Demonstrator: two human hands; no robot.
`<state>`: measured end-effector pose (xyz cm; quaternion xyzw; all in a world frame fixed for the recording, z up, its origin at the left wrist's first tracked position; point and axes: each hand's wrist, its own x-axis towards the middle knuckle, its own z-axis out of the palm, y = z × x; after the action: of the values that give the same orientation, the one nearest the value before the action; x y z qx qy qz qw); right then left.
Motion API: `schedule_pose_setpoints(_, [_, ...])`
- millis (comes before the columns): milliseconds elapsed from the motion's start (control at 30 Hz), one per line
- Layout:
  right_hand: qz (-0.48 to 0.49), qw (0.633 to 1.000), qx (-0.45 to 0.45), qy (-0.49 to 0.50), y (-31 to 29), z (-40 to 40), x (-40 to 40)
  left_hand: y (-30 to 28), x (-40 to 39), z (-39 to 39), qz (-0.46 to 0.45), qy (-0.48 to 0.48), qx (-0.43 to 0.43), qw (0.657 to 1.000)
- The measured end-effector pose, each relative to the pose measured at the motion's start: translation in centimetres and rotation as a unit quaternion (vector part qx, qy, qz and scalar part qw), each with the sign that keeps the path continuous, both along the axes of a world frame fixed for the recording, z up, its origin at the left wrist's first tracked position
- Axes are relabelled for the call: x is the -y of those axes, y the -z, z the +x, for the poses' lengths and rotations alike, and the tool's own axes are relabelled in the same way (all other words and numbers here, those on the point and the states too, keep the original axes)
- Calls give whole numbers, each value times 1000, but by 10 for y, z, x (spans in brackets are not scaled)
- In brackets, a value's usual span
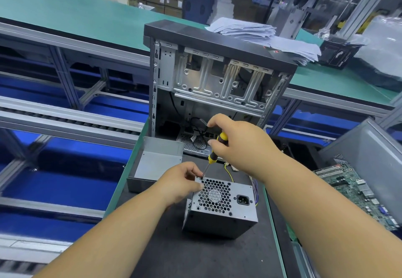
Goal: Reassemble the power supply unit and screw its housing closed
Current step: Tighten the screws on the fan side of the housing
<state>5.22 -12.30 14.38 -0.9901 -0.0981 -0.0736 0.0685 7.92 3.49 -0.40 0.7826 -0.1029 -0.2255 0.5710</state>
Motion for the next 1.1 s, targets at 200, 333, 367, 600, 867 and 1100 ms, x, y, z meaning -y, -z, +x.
schedule_pose_setpoints(200, [-43, 999, 2, 26, 2, 1, 0, 0, 0, -1, -6, -1, -5, 1000])
schedule_pose_setpoints(333, [33, 999, -30, -4, -2, 2, 1, 0, 0, 0, -13, 1, -13, 1000])
schedule_pose_setpoints(367, [29, 999, -23, -6, -3, 2, 1, 0, 0, 0, -12, 2, -12, 1000])
schedule_pose_setpoints(600, [-71, 997, 23, 24, 0, 4, -2, 3, 0, 1, -11, 6, -4, 1000])
schedule_pose_setpoints(867, [8, 999, -28, -31, -7, 3, -1, 5, 0, 3, -15, 8, -4, 1000])
schedule_pose_setpoints(1100, [-84, 996, 11, -2, -3, 3, -1, 5, 0, 3, -4, 9, 4, 1000])
